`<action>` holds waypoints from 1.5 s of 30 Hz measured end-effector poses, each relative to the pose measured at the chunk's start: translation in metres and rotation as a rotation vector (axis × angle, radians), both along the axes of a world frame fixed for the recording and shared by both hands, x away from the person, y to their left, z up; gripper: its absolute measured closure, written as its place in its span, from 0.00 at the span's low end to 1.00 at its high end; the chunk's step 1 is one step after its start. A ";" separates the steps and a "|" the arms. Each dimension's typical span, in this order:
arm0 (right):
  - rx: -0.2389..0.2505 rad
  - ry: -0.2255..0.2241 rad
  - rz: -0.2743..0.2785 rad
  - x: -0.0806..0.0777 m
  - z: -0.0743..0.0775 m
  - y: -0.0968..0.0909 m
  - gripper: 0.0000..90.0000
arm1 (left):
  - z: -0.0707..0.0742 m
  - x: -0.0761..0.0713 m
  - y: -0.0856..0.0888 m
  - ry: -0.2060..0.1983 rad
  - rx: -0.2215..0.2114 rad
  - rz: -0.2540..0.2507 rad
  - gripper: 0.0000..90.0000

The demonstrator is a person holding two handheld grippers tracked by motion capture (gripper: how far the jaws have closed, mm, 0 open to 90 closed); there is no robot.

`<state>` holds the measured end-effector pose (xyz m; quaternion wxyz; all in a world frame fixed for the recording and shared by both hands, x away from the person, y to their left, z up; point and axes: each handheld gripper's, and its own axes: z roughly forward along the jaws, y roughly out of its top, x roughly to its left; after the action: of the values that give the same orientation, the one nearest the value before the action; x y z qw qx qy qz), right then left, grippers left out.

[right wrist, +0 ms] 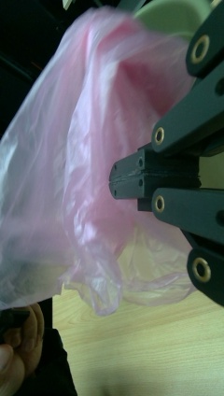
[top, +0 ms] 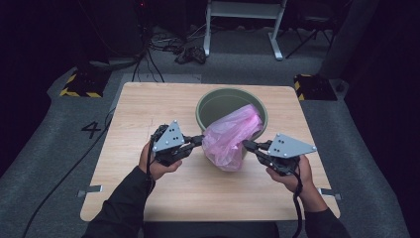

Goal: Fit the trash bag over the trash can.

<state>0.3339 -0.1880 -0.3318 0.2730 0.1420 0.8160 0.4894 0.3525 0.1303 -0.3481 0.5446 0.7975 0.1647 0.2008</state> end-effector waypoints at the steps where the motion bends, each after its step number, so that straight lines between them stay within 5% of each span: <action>1: 0.007 -0.001 -0.005 0.000 0.000 -0.003 1.00 | -0.001 0.000 0.001 0.002 -0.001 0.000 1.00; 4: 0.019 0.002 -0.015 -0.002 0.000 -0.010 1.00 | -0.004 0.001 0.001 0.015 -0.005 0.002 1.00; 6: 0.019 -0.014 0.009 -0.006 0.001 -0.011 0.72 | -0.006 0.000 -0.001 0.015 -0.007 -0.001 1.00; 10: 0.037 -0.035 0.068 -0.014 0.006 -0.006 0.46 | -0.006 -0.001 -0.005 0.009 -0.002 -0.009 1.00; 18: 0.003 -0.084 0.100 -0.015 0.011 0.015 0.31 | -0.003 -0.003 -0.010 0.006 -0.013 -0.030 1.00; 22: -0.053 -0.081 0.069 -0.007 0.005 0.026 0.41 | -0.002 -0.005 -0.010 0.010 -0.018 -0.044 1.00; 27: -0.100 -0.073 0.054 -0.002 -0.003 0.024 0.85 | -0.001 -0.006 -0.008 0.011 -0.025 -0.052 1.00; 30: -0.093 -0.068 0.042 -0.002 -0.003 0.018 0.96 | -0.002 -0.006 -0.007 0.014 -0.026 -0.047 1.00; 45: 0.124 0.012 -0.178 0.007 0.006 -0.050 0.99 | -0.012 -0.004 0.005 0.038 0.022 -0.029 1.00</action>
<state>0.3408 -0.2376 -0.3263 0.3012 0.2331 0.7701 0.5118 0.3483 0.1353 -0.3597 0.5355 0.8094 0.1611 0.1793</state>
